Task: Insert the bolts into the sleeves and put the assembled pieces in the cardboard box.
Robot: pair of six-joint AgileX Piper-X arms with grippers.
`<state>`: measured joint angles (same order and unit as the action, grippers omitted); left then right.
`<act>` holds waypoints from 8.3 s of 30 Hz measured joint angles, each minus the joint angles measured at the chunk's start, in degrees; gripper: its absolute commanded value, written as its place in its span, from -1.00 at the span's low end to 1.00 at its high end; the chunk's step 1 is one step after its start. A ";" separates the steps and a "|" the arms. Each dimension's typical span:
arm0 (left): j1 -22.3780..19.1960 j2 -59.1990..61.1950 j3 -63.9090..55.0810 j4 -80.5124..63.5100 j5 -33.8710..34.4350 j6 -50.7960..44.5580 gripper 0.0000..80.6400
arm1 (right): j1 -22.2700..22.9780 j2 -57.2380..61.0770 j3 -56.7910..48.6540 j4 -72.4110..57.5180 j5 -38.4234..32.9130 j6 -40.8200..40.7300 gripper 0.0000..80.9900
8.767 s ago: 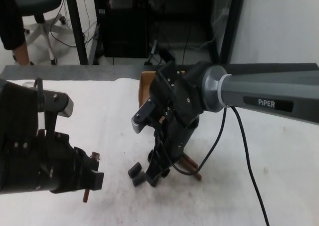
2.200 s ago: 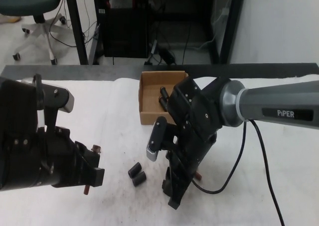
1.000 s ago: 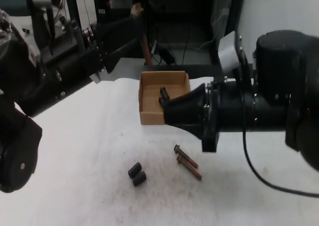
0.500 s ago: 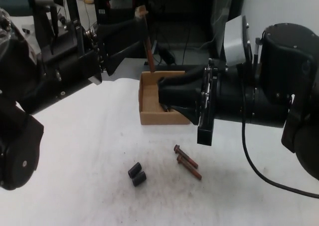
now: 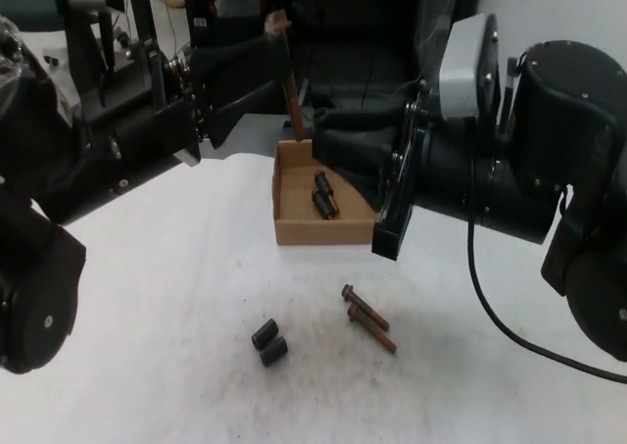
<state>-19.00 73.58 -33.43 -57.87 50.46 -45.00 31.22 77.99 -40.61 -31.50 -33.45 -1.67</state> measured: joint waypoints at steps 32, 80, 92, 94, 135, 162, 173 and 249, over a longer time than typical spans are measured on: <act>0.00 0.64 -0.73 2.64 -5.12 6.06 -1.00 | 3.50 0.00 0.00 0.04 1.69 -1.76 -0.98; 0.00 0.67 -2.27 6.79 -0.55 2.59 0.26 | 3.59 0.13 0.14 -2.34 3.51 -1.76 -0.98; -3.45 0.67 -5.43 15.44 -0.55 6.70 0.26 | 3.59 0.13 0.14 -2.34 3.51 -1.76 -0.98; -3.86 0.67 -5.43 15.48 -0.55 6.83 0.26 | 3.59 0.13 0.14 -2.34 3.51 -1.76 -0.98; -4.01 0.67 -5.56 12.96 -0.55 6.46 0.22 | 3.59 0.13 0.14 -1.62 4.99 -1.76 -0.98; -3.86 0.76 -6.96 14.43 -1.68 6.45 0.19 | 3.59 0.13 0.14 -10.11 11.39 -1.62 -0.98; -3.86 0.76 -6.96 14.52 -1.95 6.45 0.19 | 3.59 0.13 0.26 -10.38 12.07 -1.31 -0.98; -3.86 -14.75 -10.34 42.55 -39.16 44.63 -0.55 | 3.59 0.13 0.26 -4.00 15.53 -0.92 -0.98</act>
<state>-22.86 58.83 -43.77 -15.33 11.29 -0.37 34.81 78.12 -40.35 -35.50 -17.92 -2.58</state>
